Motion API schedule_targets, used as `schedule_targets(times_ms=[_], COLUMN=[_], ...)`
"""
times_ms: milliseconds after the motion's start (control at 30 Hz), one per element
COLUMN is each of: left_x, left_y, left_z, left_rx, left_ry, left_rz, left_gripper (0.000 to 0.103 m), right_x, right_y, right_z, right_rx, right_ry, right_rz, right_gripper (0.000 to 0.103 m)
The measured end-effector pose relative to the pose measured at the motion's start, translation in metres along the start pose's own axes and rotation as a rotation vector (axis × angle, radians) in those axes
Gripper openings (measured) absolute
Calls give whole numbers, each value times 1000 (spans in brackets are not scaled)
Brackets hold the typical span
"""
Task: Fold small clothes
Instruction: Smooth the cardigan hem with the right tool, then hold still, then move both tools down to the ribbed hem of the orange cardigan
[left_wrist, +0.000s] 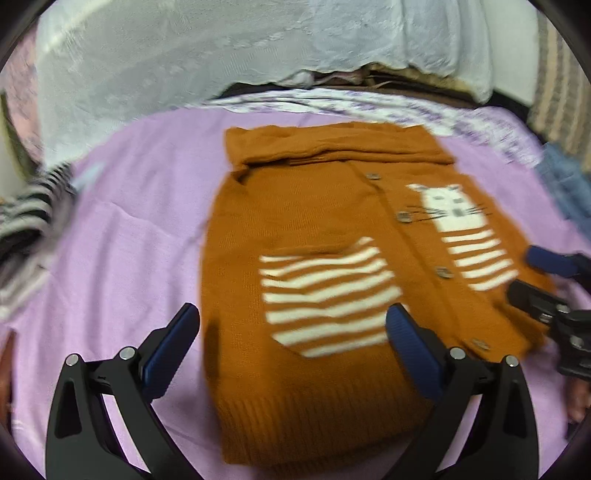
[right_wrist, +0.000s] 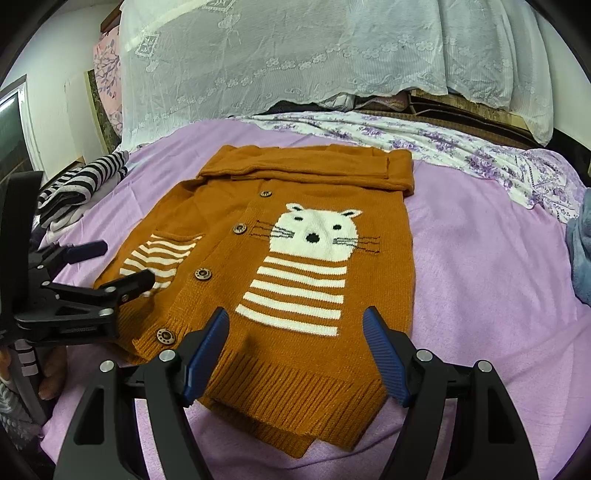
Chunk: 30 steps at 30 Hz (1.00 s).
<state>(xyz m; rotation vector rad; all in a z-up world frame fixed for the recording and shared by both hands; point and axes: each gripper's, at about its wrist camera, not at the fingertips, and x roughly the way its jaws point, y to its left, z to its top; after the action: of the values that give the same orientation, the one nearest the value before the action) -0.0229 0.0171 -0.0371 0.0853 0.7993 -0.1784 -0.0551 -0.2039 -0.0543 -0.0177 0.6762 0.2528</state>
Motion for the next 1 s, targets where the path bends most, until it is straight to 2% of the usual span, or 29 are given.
schedule_targets(times_ms=[67,133,267,367,433,500,533,667,733,800,867,900,1000], left_x=[-4,-5,-6,2,15,27,28,26,20,12,8,10,15], left_y=[11,23,33,28,22,16,13,10,12,18,30,38,52], left_z=[-2,5,26,26,13,6,5,3,2,1,-1,-2,-7], left_rx=[-46,-97,-154,-157,-129,-104,-89,-70,-79,-99,-139,-169,-228], left_ry=[14,19,3,25,69,116,121,109,92,79,87,105,131], left_rz=[-108,-151,-131,-145,-132,-105,-87,-78,-92,-150,-245,-295,-372], left_gripper=[98,98,98,98,98,98,98,98,98,98,98,98,98], right_x=[-10,-16,-14,-6,8,24,25,18,5,-3,-9,-7,-2], right_y=[0,5,24,33,36,35,32,24,18,10,-5,-13,-37], right_z=[4,14,29,21,9,5,5,5,8,9,10,11,7], right_rx=[5,-13,-90,-119,-141,-129,-112,-72,-48,-22,29,52,136], right_ry=[-41,-66,-73,-54,5,102,113,89,43,18,10,18,55], right_rz=[13,24,23,37,26,36,46,50,67,78,86,90,112], right_gripper=[75,75,75,75,75,75,75,75,75,77,80,80,80])
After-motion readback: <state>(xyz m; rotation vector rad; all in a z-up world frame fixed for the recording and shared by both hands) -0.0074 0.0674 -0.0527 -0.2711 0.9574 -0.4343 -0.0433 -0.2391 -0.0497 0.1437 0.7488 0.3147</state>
